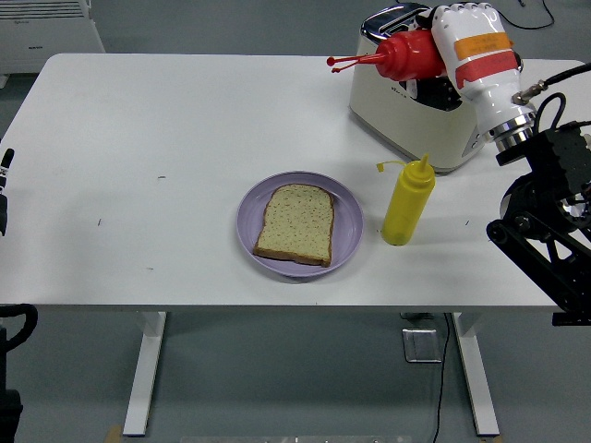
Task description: Pick up the cup,pour liquid into bread,place the cup on the desk
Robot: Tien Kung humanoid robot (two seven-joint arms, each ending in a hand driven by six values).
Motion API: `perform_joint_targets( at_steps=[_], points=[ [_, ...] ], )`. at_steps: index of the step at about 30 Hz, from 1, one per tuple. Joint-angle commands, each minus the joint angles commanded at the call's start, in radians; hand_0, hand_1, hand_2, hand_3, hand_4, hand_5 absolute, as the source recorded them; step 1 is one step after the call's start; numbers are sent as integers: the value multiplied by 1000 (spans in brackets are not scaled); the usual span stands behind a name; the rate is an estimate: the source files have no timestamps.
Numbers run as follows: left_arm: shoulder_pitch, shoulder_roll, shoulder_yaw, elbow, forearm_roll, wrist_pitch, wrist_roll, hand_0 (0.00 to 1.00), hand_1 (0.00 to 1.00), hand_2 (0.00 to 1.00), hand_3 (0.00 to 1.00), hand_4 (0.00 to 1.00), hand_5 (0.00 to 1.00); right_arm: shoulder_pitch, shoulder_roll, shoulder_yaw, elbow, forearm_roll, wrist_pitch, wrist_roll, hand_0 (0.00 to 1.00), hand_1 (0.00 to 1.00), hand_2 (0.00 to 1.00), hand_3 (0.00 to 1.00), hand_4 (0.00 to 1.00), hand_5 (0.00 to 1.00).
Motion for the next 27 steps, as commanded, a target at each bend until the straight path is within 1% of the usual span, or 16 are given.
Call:
perform_joint_targets(
  at_steps=[1,2,5,6,7,10,12,13,15,20,22,24,27],
  points=[
    [0,0,-1,0,0,0,0,837,844,861,758,665,998,24,-2,-30,-6,0,31,-8,24,67,215,305,800,137],
    [0,0,-1,0,0,0,0,837,844,861,758,665,998,45,-3,-60,-10,0,50,-12,24,67,215,305,800,137],
    [0,-1,-1,0,0,-1,0,837,844,861,758,665,998,105,4,-154,-28,0,96,-30,24,67,215,305,800,137],
    [0,-2,-1,0,0,-1,0,837,844,861,758,665,998,123,7,-191,-35,0,106,-35,24,67,215,305,800,137],
    [0,-2,-1,0,0,-1,0,842,849,861,759,667,998,131,9,-207,-38,0,111,-38,33,80,226,315,781,126],
    [0,-2,-3,0,0,-1,-1,842,849,861,759,667,998,163,13,-267,-55,0,132,-49,33,80,226,315,781,126],
    [1,-2,-4,0,0,-1,-1,842,849,861,759,667,998,171,12,-276,-61,0,137,-55,33,80,226,315,781,126],
    [1,-2,-5,0,0,-1,-1,843,849,862,759,667,998,173,8,-269,-63,0,145,-60,44,99,245,325,753,109],
    [1,-2,-6,0,0,-1,-1,843,849,862,759,667,998,172,1,-241,-63,0,153,-69,44,99,245,325,753,109],
    [-1,-1,-6,0,0,-1,-1,842,849,863,761,664,998,171,-8,-174,-56,0,147,-82,46,99,247,327,760,116],
    [-1,-1,-6,0,0,-1,-1,842,849,863,761,664,998,173,-9,-165,-55,0,146,-88,46,99,247,327,760,116],
    [-1,-1,-7,0,0,-1,-1,842,849,863,761,664,998,182,-7,-190,-57,0,151,-92,46,99,247,327,760,116],
    [-2,-1,-7,0,0,-1,-1,844,851,863,761,666,998,202,0,-264,-63,0,169,-92,51,106,251,330,745,110]
  ],
)
